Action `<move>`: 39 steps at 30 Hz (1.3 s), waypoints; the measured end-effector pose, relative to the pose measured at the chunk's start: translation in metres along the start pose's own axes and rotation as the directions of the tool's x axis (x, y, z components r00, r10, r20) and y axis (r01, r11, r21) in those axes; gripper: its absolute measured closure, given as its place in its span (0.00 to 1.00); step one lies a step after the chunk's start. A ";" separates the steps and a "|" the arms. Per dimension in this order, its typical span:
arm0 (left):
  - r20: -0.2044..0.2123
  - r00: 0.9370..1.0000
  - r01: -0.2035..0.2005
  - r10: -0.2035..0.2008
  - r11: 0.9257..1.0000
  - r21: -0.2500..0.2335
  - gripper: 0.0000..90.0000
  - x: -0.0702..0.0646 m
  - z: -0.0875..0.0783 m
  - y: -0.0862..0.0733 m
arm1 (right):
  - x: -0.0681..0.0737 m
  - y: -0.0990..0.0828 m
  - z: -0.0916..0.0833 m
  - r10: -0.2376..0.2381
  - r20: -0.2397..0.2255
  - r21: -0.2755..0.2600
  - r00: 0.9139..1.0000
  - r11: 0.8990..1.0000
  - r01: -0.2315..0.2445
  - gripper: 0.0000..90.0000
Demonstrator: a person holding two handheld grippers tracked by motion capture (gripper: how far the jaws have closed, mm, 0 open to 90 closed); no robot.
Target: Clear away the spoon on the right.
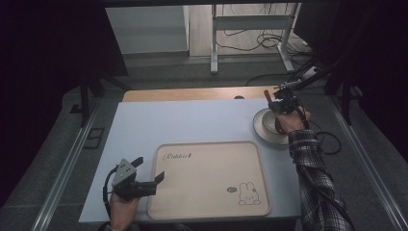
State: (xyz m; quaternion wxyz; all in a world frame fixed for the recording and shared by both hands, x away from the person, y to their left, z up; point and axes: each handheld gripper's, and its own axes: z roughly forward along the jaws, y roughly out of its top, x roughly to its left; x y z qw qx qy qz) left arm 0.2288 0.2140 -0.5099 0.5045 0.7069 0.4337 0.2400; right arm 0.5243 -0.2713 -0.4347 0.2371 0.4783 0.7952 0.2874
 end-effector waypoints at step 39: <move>0.049 0.999 0.003 0.000 0.998 -0.057 0.03 -0.001 -0.001 0.000 | 0.028 0.003 -0.088 -0.116 -0.145 -0.049 0.983 0.993 0.110 0.88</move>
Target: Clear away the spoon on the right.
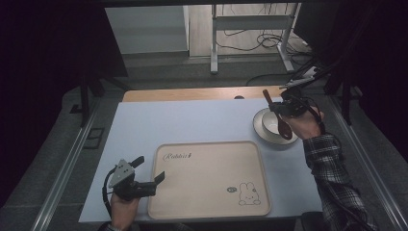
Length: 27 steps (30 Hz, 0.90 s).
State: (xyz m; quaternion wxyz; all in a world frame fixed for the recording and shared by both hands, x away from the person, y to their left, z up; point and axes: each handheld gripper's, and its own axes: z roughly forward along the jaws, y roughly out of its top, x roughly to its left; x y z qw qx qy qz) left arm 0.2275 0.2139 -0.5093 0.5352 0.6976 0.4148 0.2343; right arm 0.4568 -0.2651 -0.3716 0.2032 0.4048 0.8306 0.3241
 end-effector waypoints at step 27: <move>-0.016 1.000 0.014 -0.014 1.000 0.004 0.03 0.002 -0.001 -0.001 | 0.048 -0.017 -0.034 -0.007 -0.137 0.043 0.990 0.999 0.013 0.88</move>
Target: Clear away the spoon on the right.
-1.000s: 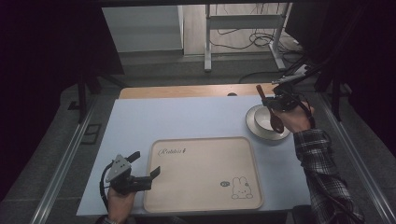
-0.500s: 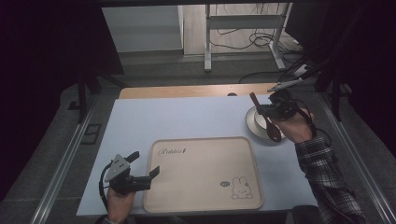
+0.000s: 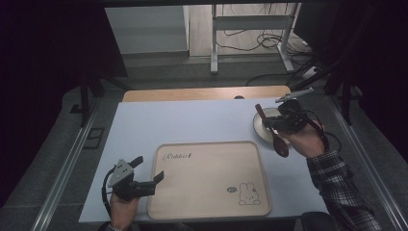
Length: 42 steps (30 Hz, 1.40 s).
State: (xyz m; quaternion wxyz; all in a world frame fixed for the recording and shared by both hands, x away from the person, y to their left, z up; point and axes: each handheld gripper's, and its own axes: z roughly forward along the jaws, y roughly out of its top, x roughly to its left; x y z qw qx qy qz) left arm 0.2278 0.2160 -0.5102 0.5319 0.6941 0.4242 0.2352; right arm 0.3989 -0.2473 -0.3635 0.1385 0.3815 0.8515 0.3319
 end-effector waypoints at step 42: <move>-0.001 1.000 0.015 -0.015 1.000 0.004 0.03 0.002 0.000 -0.001 | 0.079 -0.043 0.037 0.025 -0.166 0.196 0.986 0.981 0.008 0.88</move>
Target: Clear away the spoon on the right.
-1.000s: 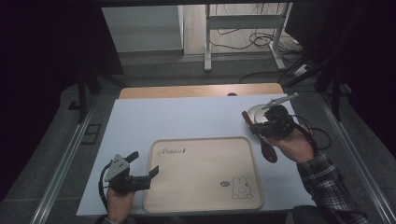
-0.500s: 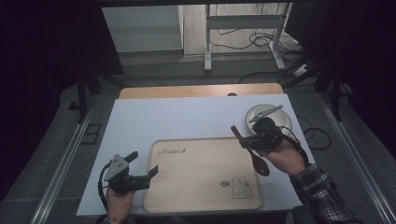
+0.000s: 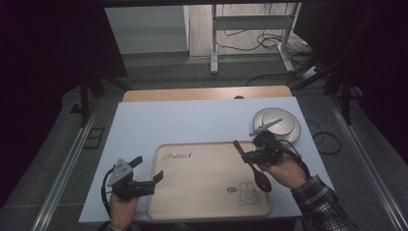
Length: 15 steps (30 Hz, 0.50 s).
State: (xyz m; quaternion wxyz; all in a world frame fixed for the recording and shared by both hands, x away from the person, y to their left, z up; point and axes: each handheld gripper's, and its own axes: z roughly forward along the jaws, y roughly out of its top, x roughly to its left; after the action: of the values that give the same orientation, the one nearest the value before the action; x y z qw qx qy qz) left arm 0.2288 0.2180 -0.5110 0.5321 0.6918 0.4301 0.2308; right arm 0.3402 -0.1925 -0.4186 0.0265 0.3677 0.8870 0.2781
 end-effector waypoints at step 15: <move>0.006 1.000 -0.001 0.001 1.000 0.001 0.03 0.000 0.000 0.000 | -0.002 -0.013 0.042 0.080 0.012 0.052 0.997 0.995 -0.080 0.88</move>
State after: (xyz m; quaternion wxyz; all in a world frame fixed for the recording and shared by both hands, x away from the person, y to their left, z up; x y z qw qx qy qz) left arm 0.2291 0.2175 -0.5110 0.5330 0.6930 0.4281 0.2288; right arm 0.3440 -0.1820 -0.4614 0.0099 0.4048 0.8784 0.2538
